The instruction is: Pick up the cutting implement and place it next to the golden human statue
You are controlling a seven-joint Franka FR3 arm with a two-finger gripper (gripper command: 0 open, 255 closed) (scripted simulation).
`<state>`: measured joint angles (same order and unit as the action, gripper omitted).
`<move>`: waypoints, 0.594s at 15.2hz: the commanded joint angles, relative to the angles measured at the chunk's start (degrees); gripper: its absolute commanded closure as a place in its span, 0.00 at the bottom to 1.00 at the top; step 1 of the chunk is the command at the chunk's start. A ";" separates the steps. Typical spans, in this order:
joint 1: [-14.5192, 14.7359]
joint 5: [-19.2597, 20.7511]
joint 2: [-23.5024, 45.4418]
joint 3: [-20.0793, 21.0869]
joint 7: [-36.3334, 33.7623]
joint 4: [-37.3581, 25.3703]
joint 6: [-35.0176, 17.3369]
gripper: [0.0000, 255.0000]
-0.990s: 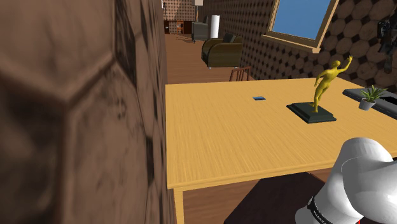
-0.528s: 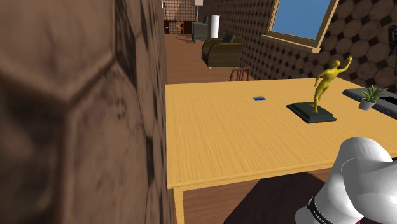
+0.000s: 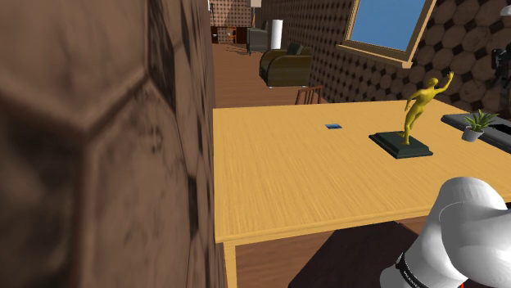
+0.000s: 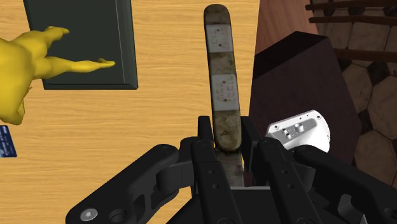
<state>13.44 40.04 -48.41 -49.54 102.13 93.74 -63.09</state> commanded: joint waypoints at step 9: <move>-2.77 1.92 -5.33 -0.47 -2.63 10.77 -5.46 1.00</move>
<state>10.91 41.74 -53.22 -49.88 99.80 103.38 -67.92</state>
